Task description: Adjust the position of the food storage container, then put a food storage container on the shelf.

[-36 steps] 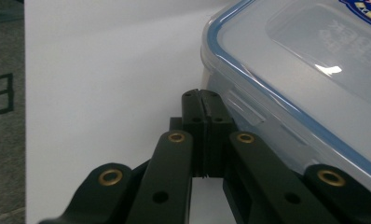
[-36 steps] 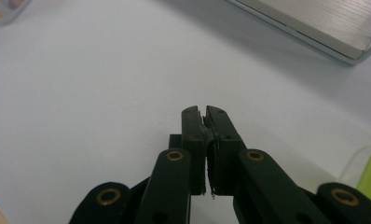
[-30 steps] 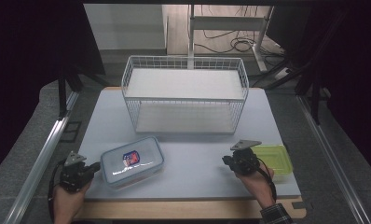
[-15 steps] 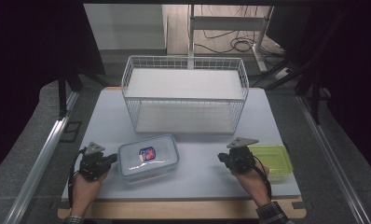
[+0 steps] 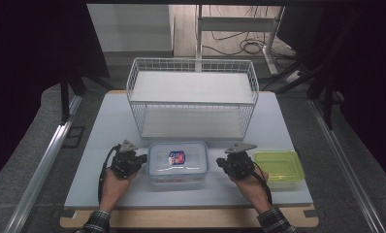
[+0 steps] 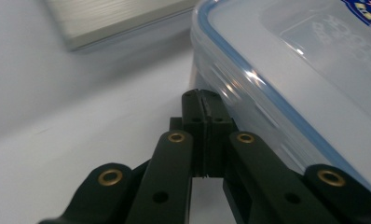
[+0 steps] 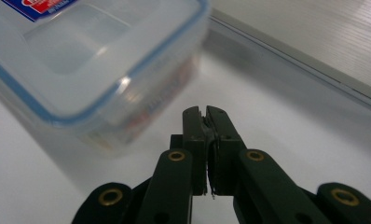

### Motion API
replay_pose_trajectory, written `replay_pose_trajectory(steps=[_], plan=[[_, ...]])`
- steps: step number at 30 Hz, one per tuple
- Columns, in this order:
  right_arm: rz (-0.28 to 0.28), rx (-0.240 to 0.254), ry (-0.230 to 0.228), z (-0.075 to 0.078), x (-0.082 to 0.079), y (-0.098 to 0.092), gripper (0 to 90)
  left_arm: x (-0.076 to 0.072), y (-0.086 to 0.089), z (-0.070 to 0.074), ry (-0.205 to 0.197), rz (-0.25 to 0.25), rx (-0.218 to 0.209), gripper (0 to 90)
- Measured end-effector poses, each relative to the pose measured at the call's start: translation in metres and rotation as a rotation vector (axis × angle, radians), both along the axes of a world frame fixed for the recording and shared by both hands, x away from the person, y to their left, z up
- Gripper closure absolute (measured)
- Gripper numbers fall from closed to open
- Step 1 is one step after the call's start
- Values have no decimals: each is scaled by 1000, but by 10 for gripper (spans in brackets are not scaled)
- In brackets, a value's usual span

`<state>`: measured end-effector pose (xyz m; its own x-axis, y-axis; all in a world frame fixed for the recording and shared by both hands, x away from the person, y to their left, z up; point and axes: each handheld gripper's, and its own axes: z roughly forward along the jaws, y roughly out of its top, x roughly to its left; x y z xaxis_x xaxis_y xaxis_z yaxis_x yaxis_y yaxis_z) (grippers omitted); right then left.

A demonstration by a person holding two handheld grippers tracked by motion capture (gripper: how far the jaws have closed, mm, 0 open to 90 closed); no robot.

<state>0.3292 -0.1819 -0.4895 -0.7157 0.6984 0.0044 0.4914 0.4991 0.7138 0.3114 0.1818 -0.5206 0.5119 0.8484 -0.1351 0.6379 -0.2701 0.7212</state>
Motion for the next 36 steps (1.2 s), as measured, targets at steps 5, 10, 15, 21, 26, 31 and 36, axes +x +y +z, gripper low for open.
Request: replay_pose_trajectory(steps=[5,10,15,21,26,31,36], plan=[[-19,-16,8,-1,0,-5,858,-2,-19,1,1,-46,-5,900],[-35,-19,20,0,-2,-16,859,-6,-28,3,19,-77,-32,900],[-59,-56,24,0,-4,-27,863,-13,-41,4,26,-117,-30,900],[-80,-54,15,3,-4,-33,771,-13,-40,5,-1,-108,28,825],[-110,-37,-3,8,-2,-43,587,-12,-31,5,-13,-77,50,514],[-128,-9,-10,12,0,-52,438,-11,-22,5,-22,-75,16,273],[-110,21,-22,17,1,-57,305,-14,-11,9,-46,-84,-18,146]])
